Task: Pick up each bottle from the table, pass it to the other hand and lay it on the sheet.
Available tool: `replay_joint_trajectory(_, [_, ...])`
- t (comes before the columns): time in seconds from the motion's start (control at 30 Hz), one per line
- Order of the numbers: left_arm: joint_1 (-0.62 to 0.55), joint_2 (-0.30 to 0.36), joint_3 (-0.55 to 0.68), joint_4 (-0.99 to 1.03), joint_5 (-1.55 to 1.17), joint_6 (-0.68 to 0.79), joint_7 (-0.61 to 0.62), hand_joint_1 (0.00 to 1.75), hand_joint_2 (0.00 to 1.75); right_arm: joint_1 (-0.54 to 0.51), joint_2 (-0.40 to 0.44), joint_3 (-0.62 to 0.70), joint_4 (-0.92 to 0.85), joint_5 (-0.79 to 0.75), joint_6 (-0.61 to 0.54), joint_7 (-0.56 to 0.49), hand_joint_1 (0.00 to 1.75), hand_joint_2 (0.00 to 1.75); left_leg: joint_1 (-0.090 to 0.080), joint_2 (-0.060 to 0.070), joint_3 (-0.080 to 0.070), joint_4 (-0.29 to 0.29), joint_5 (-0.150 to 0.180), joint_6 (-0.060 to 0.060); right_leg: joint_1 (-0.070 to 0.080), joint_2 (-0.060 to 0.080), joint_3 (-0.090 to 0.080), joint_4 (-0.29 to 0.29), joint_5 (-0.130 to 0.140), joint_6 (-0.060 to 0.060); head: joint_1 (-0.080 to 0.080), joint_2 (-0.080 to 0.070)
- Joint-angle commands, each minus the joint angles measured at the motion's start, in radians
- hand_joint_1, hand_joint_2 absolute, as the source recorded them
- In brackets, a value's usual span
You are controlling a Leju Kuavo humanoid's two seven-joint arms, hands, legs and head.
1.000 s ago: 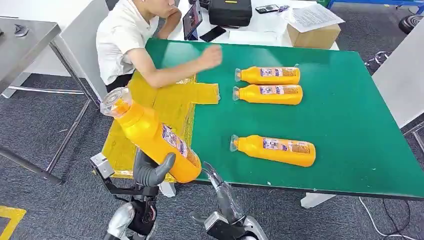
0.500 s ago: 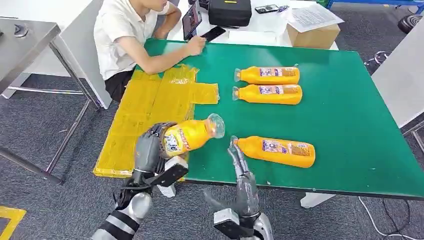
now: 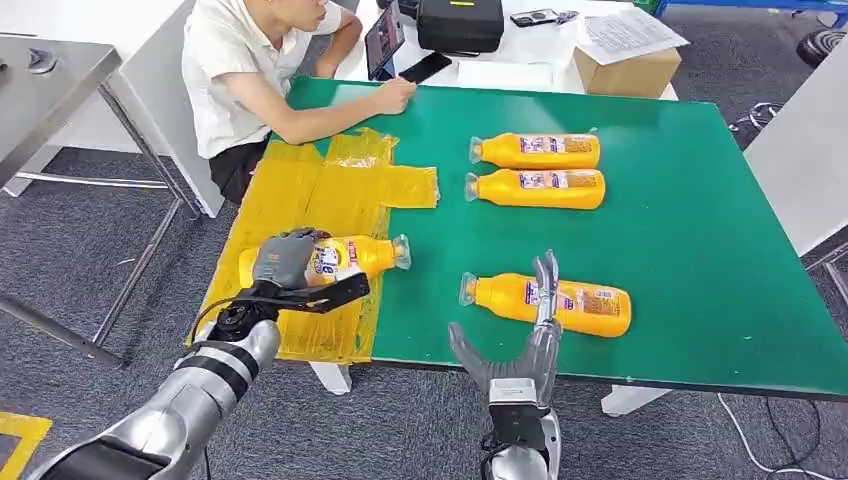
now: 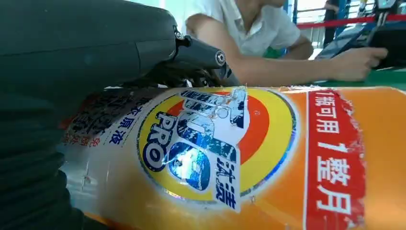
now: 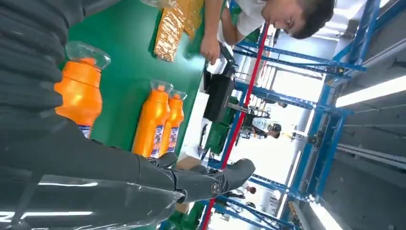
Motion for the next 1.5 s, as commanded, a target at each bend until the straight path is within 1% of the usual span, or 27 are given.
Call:
replay_joint_trajectory(0.03, [-0.129, 0.019, 0.104, 0.230, 0.108, -0.180, 0.009, 1.59, 1.75, -0.046, -0.033, 0.020, 0.042, -0.051, -0.003, 0.000, 0.00, 1.75, 0.002, 0.003, 0.004, 0.000, -0.002, -0.002, 0.002, 0.004, 0.004, -0.001, -0.001, -0.002, 0.000, 0.000])
replay_joint_trajectory(0.07, [-0.126, 0.016, 0.136, 0.238, 0.146, -0.206, -0.016, 0.98, 1.75, -0.046, -0.035, 0.020, 0.043, -0.052, -0.003, 0.000, 0.00, 1.75, 0.001, 0.002, 0.003, 0.000, -0.001, -0.002, 0.001, 0.003, 0.002, -0.001, 0.000, -0.002, 0.000, 0.000])
replay_joint_trajectory(0.1, [-0.121, 0.013, 0.160, 0.236, 0.178, -0.226, -0.039, 0.00, 1.75, -0.044, -0.035, 0.016, 0.042, -0.055, -0.003, 0.000, 0.00, 1.75, 0.002, 0.003, 0.004, 0.000, -0.002, -0.002, 0.002, 0.004, 0.003, 0.000, 0.000, -0.002, 0.000, 0.000])
replay_joint_trajectory(0.23, [-0.090, 0.015, 0.183, 0.213, 0.240, -0.340, -0.130, 0.00, 1.75, -0.042, -0.055, 0.026, 0.048, -0.076, -0.003, 0.000, 0.00, 1.75, 0.001, 0.003, 0.006, -0.002, -0.001, -0.002, 0.001, 0.005, 0.005, -0.002, 0.000, -0.003, 0.000, 0.000])
replay_joint_trajectory(0.3, [-0.080, 0.016, 0.174, 0.194, 0.251, -0.390, -0.167, 0.00, 1.75, -0.040, -0.058, 0.029, 0.049, -0.078, -0.003, 0.000, 0.00, 1.75, 0.001, 0.002, 0.003, -0.001, -0.001, -0.001, 0.000, 0.002, 0.002, -0.001, 0.000, -0.001, 0.000, 0.000])
replay_joint_trajectory(0.4, [-0.080, 0.016, 0.174, 0.194, 0.251, -0.390, -0.167, 0.00, 1.75, -0.040, -0.058, 0.029, 0.049, -0.078, -0.003, 0.000, 0.00, 1.75, 0.001, 0.001, 0.006, -0.001, -0.001, -0.002, 0.001, 0.003, 0.006, -0.002, -0.001, -0.002, -0.001, 0.000])
replay_joint_trajectory(0.47, [-0.067, 0.020, 0.148, 0.164, 0.254, -0.453, -0.211, 0.00, 1.75, -0.039, -0.060, 0.032, 0.046, -0.084, -0.003, 0.000, 0.00, 1.75, 0.001, 0.001, 0.007, -0.001, -0.001, -0.002, 0.001, 0.003, 0.007, -0.002, 0.000, -0.002, 0.000, 0.000])
replay_joint_trajectory(0.53, [-0.048, 0.021, 0.136, 0.127, 0.266, -0.479, -0.240, 0.00, 1.75, -0.036, -0.063, 0.038, 0.052, -0.086, -0.003, 0.000, 0.00, 1.75, 0.001, 0.001, 0.005, -0.001, -0.001, -0.001, 0.000, 0.002, 0.005, -0.001, 0.000, -0.001, 0.000, 0.000])
replay_joint_trajectory(0.63, [-0.004, 0.022, 0.110, 0.046, 0.306, -0.539, -0.270, 0.00, 1.75, -0.037, -0.070, 0.049, 0.057, -0.087, -0.003, 0.000, 0.00, 1.75, 0.001, 0.000, 0.008, -0.002, -0.001, -0.002, 0.001, 0.003, 0.008, -0.002, 0.000, -0.002, 0.000, 0.000])
replay_joint_trajectory(0.77, [0.041, 0.020, 0.102, -0.030, 0.362, -0.551, -0.286, 0.00, 1.75, -0.030, -0.060, 0.030, 0.050, -0.083, -0.003, 0.000, 0.00, 1.75, 0.000, 0.001, 0.007, -0.002, -0.001, -0.001, 0.000, 0.002, 0.007, -0.002, 0.000, -0.001, 0.000, 0.000])
replay_joint_trajectory(0.8, [0.062, 0.011, 0.103, -0.068, 0.384, -0.530, -0.287, 0.00, 1.75, -0.025, -0.057, 0.024, 0.039, -0.075, -0.003, 0.000, 0.00, 1.75, 0.001, 0.001, 0.008, -0.002, -0.001, -0.002, 0.001, 0.003, 0.008, -0.002, 0.000, -0.002, 0.000, 0.000])
replay_joint_trajectory(0.87, [0.134, -0.022, 0.069, -0.230, 0.464, -0.398, -0.269, 0.00, 1.75, -0.005, -0.044, -0.023, 0.041, 0.026, -0.003, 0.000, 0.00, 1.75, 0.001, 0.000, 0.009, -0.002, -0.002, -0.002, 0.000, 0.003, 0.009, -0.002, -0.001, -0.002, 0.000, 0.000])
replay_joint_trajectory(0.93, [0.180, -0.079, 0.103, -0.333, 0.513, -0.216, -0.312, 0.00, 1.75, 0.007, -0.034, -0.058, 0.038, 0.074, -0.003, 0.000, 0.00, 1.75, 0.000, -0.003, 0.008, -0.002, -0.001, -0.001, 0.000, 0.000, 0.008, -0.002, -0.002, -0.001, 0.000, 0.000])
replay_joint_trajectory(0.97, [0.180, -0.079, 0.103, -0.333, 0.513, -0.216, -0.312, 0.00, 1.75, 0.007, -0.034, -0.058, 0.038, 0.074, -0.003, 0.000, 0.00, 1.75, 0.000, -0.002, 0.006, -0.001, -0.001, -0.001, 0.000, -0.001, 0.007, -0.002, -0.002, -0.001, -0.001, 0.000])
replay_joint_trajectory(1.0, [0.213, -0.129, 0.110, -0.399, 0.548, -0.141, -0.297, 0.00, 1.75, 0.017, -0.031, -0.075, 0.028, 0.072, -0.003, 0.000, 0.00, 1.75, 0.001, -0.002, 0.004, 0.000, -0.001, -0.001, 0.001, -0.001, 0.005, -0.001, -0.001, -0.001, 0.000, 0.000])
replay_joint_trajectory(1.03, [0.234, -0.147, 0.119, -0.432, 0.619, -0.138, -0.272, 0.00, 1.75, 0.026, -0.020, -0.095, 0.018, 0.065, -0.003, 0.000, 0.00, 1.75, 0.001, -0.003, 0.004, 0.000, -0.002, -0.001, 0.001, -0.001, 0.005, -0.001, -0.002, -0.001, 0.000, 0.000])
replay_joint_trajectory(1.07, [0.284, -0.172, 0.107, -0.513, 0.701, -0.036, -0.307, 0.00, 1.75, 0.042, -0.006, -0.131, 0.006, 0.088, -0.003, 0.000, 0.00, 1.75, 0.000, -0.005, 0.002, 0.000, -0.001, -0.001, 0.000, -0.004, 0.003, -0.001, -0.002, -0.001, 0.000, 0.000])
replay_joint_trajectory(1.1, [0.325, -0.173, 0.047, -0.569, 0.697, 0.070, -0.350, 0.00, 1.75, 0.054, 0.000, -0.152, -0.005, 0.120, -0.003, 0.000, 0.00, 1.75, 0.001, -0.005, 0.004, 0.000, -0.002, -0.001, 0.001, -0.003, 0.006, -0.001, -0.003, -0.001, 0.000, 0.000])
replay_joint_trajectory(1.17, [0.372, -0.162, -0.021, -0.635, 0.688, 0.193, -0.400, 0.00, 1.75, 0.058, -0.001, -0.162, -0.005, 0.158, -0.003, 0.000, 0.00, 1.75, 0.000, -0.003, 0.004, 0.000, -0.003, -0.001, 0.000, -0.001, 0.005, -0.001, -0.003, -0.001, -0.001, 0.000])
replay_joint_trajectory(1.2, [0.386, -0.160, -0.036, -0.648, 0.673, 0.238, -0.410, 0.00, 1.75, 0.057, -0.001, -0.167, -0.003, 0.178, -0.003, 0.000, 0.00, 1.75, -0.001, -0.002, 0.003, -0.001, -0.002, -0.001, 0.000, -0.001, 0.003, -0.002, -0.002, -0.001, 0.000, 0.000])
replay_joint_trajectory(1.23, [0.431, -0.186, -0.002, -0.685, 0.648, 0.283, -0.441, 0.00, 1.75, 0.058, 0.009, -0.187, -0.002, 0.202, -0.003, 0.000, 0.00, 1.75, 0.000, -0.002, 0.004, 0.000, -0.003, -0.002, 0.000, 0.000, 0.005, -0.002, -0.003, -0.002, 0.000, 0.000])
replay_joint_trajectory(1.27, [0.480, -0.244, 0.079, -0.712, 0.557, 0.283, -0.509, 0.00, 1.75, 0.056, 0.006, -0.183, 0.004, 0.206, -0.003, 0.000, 0.00, 1.75, 0.000, -0.002, 0.004, -0.001, -0.003, -0.002, 0.000, 0.000, 0.005, -0.002, -0.003, -0.001, 0.000, 0.000])
replay_joint_trajectory(1.33, [0.514, -0.255, 0.081, -0.724, 0.581, 0.283, -0.550, 0.00, 1.75, 0.055, 0.000, -0.182, 0.018, 0.231, -0.003, 0.000, 0.00, 1.75, 0.000, 0.002, 0.004, -0.001, -0.004, -0.001, 0.000, 0.003, 0.004, -0.002, -0.002, -0.001, 0.000, 0.000])
replay_joint_trajectory(1.37, [0.554, -0.274, 0.110, -0.745, 0.544, 0.283, -0.583, 0.00, 1.75, 0.052, -0.002, -0.208, 0.061, 0.315, -0.003, 0.000, 0.00, 1.75, 0.000, 0.001, 0.006, -0.001, -0.005, -0.002, 0.000, 0.003, 0.006, -0.002, -0.003, -0.002, -0.001, 0.000])
replay_joint_trajectory(1.43, [0.583, -0.275, 0.108, -0.760, 0.544, 0.283, -0.587, 0.00, 1.75, 0.044, -0.021, -0.234, 0.121, 0.367, -0.003, 0.000, 0.00, 1.75, 0.000, 0.001, 0.005, -0.001, -0.004, -0.002, 0.000, 0.003, 0.005, -0.003, -0.002, -0.001, 0.000, 0.000])
replay_joint_trajectory(1.47, [0.595, -0.262, 0.089, -0.758, 0.536, 0.283, -0.576, 0.00, 1.75, 0.034, -0.022, -0.312, 0.166, 0.488, -0.003, 0.000, 0.00, 1.75, 0.000, 0.000, 0.003, -0.002, -0.003, -0.001, 0.000, 0.001, 0.004, -0.004, -0.001, -0.001, 0.000, 0.000])
replay_joint_trajectory(1.5, [0.600, -0.261, 0.088, -0.760, 0.537, 0.283, -0.577, 0.00, 1.75, 0.028, -0.030, -0.314, 0.173, 0.481, -0.003, 0.000, 0.00, 1.75, 0.000, 0.001, 0.006, -0.003, -0.003, -0.001, 0.000, 0.003, 0.006, -0.005, -0.001, -0.002, -0.001, 0.000])
